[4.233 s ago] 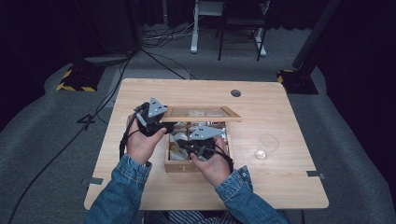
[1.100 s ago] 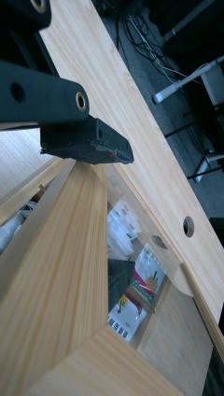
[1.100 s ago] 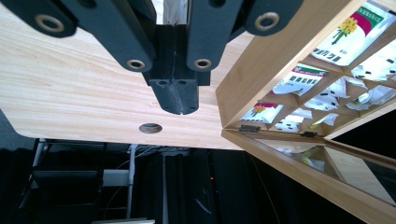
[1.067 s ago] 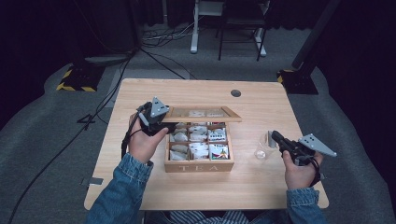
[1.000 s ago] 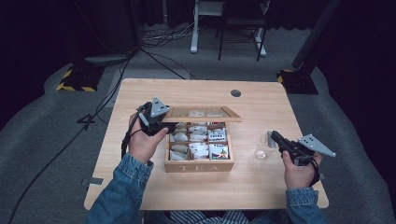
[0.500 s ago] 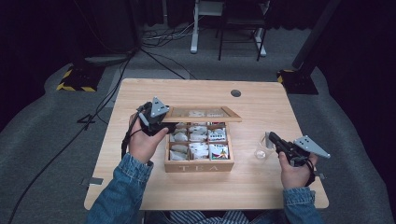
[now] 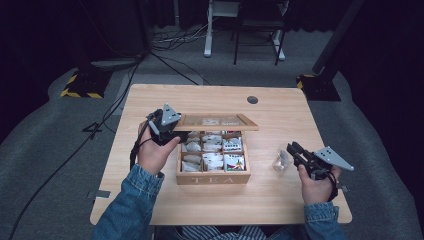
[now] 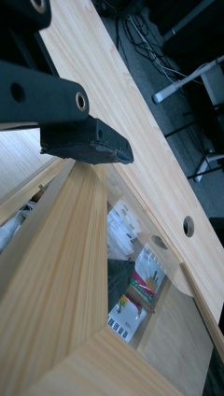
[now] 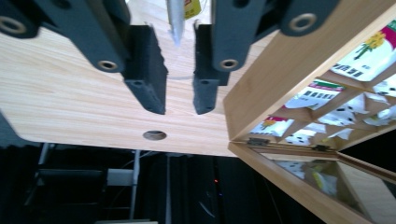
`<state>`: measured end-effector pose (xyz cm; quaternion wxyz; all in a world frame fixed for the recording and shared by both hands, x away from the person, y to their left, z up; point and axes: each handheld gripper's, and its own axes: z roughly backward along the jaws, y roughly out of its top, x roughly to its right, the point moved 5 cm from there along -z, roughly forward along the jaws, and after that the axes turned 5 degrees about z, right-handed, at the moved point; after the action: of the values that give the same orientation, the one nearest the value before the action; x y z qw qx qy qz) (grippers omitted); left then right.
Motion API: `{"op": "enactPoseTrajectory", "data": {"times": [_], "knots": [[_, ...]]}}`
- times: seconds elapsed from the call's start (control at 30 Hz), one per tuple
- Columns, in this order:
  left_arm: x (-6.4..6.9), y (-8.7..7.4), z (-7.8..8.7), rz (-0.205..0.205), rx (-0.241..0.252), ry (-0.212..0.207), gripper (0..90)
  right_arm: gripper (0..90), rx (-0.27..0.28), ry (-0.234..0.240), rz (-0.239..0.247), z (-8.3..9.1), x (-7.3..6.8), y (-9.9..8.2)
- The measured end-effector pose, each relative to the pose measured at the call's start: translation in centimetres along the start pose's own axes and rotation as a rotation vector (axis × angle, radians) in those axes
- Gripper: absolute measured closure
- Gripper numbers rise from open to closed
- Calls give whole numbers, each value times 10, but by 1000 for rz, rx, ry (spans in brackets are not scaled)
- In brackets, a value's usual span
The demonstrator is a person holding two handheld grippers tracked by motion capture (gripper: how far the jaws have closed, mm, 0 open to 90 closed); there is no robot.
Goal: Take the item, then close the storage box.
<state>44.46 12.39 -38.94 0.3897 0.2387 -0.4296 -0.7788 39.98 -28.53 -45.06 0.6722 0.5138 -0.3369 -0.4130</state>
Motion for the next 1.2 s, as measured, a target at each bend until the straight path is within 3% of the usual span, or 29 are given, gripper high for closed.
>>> {"op": "enactPoseTrajectory", "data": {"times": [0.2,0.3,0.4,0.57,0.87,1.2], "knots": [[0,0,0,-1,1,1,416,622,-66,-59,26,5,13,7],[0,0,0,-2,1,0,416,578,-128,-89,15,8,25,7],[0,-1,0,0,4,0,415,543,-197,-116,-26,10,43,-1],[0,-1,0,-2,4,1,415,497,-232,-147,-43,11,57,-9],[0,-1,0,-1,3,-1,415,439,-306,-147,-68,10,74,-25],[1,-1,-1,-4,10,-2,408,421,-323,-140,-91,14,79,-27]]}}
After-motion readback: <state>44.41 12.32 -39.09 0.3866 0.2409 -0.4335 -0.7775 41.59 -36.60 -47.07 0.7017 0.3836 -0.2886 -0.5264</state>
